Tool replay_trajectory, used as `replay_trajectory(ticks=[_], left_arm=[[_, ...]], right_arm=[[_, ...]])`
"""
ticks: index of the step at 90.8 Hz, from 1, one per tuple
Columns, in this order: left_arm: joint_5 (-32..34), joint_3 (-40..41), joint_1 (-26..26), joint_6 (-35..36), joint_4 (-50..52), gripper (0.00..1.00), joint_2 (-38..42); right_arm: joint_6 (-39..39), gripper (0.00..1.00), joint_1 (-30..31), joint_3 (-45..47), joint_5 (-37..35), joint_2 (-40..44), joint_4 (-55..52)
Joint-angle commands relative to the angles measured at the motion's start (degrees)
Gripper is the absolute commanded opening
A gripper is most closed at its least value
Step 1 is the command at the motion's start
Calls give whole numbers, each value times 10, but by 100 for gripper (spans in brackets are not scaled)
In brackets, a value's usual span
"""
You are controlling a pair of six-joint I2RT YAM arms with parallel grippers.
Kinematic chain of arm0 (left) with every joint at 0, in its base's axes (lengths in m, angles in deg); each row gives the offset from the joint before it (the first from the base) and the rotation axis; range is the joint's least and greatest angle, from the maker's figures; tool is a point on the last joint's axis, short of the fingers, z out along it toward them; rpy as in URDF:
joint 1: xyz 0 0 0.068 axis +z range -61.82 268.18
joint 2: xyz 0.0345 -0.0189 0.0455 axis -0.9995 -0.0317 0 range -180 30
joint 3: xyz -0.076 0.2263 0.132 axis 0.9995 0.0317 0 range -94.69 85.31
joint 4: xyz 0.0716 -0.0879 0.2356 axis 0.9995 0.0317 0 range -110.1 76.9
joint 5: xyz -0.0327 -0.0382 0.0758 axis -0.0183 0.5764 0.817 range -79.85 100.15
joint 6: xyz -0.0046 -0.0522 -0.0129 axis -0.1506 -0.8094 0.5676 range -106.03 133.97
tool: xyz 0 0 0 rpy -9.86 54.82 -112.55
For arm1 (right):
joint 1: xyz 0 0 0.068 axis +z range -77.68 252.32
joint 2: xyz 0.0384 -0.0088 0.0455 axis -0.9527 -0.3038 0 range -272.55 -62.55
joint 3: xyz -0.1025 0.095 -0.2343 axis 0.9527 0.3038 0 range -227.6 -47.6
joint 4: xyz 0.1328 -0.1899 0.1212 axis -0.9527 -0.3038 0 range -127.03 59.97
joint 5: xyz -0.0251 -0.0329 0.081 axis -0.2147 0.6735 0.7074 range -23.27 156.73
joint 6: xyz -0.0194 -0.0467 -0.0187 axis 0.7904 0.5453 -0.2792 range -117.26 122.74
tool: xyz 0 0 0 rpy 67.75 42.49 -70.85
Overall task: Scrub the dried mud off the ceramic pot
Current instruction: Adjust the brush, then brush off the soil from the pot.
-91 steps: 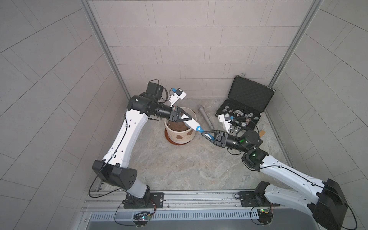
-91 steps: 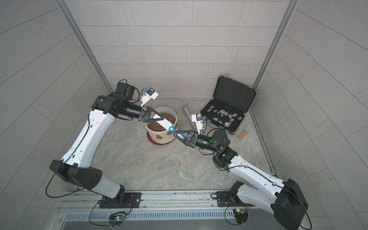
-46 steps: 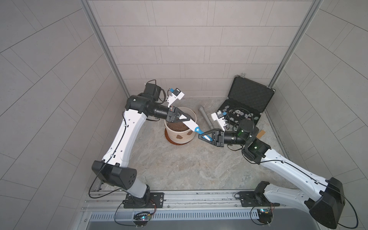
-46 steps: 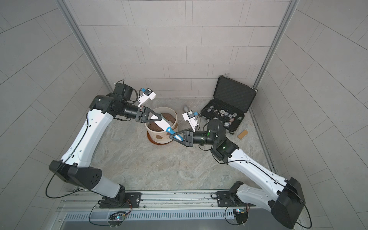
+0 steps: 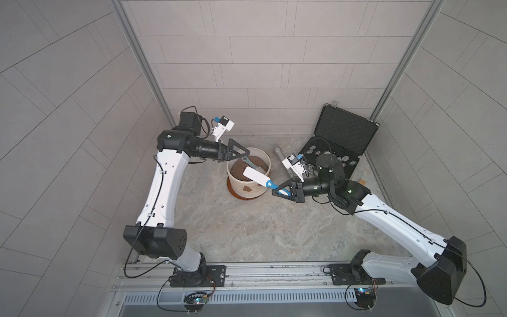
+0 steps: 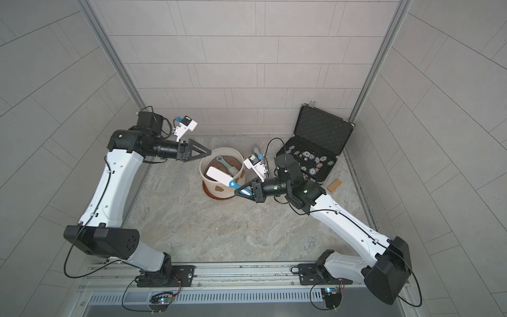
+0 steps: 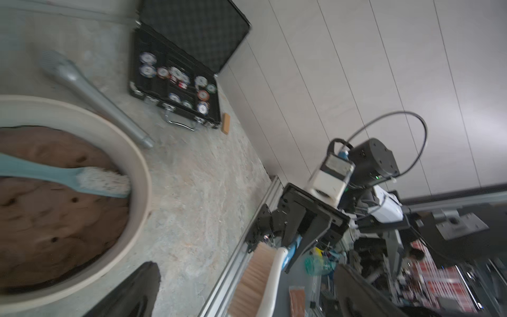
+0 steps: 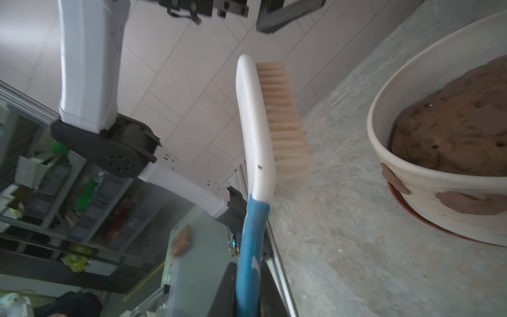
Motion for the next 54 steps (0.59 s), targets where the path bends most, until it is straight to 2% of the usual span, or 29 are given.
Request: replay_trajectory(ticks=[1, 7, 15, 34, 54], left_arm=[[130, 0, 26, -42, -3, 100, -4], [207, 23, 27, -53, -18, 100, -7], [280, 65, 27, -70, -53, 100, -13], [339, 129, 22, -96, -117, 100, -32], [352, 128, 23, -96, -117, 100, -64]], right_arm=[[266, 0, 40, -22, -91, -15, -160], [366, 0, 90, -25, -186, -26, -188], [429, 0, 128, -24, -289, -55, -193], [428, 0, 130, -65, -379, -131, -152], [425, 0, 130, -110, -398, -199, -138]])
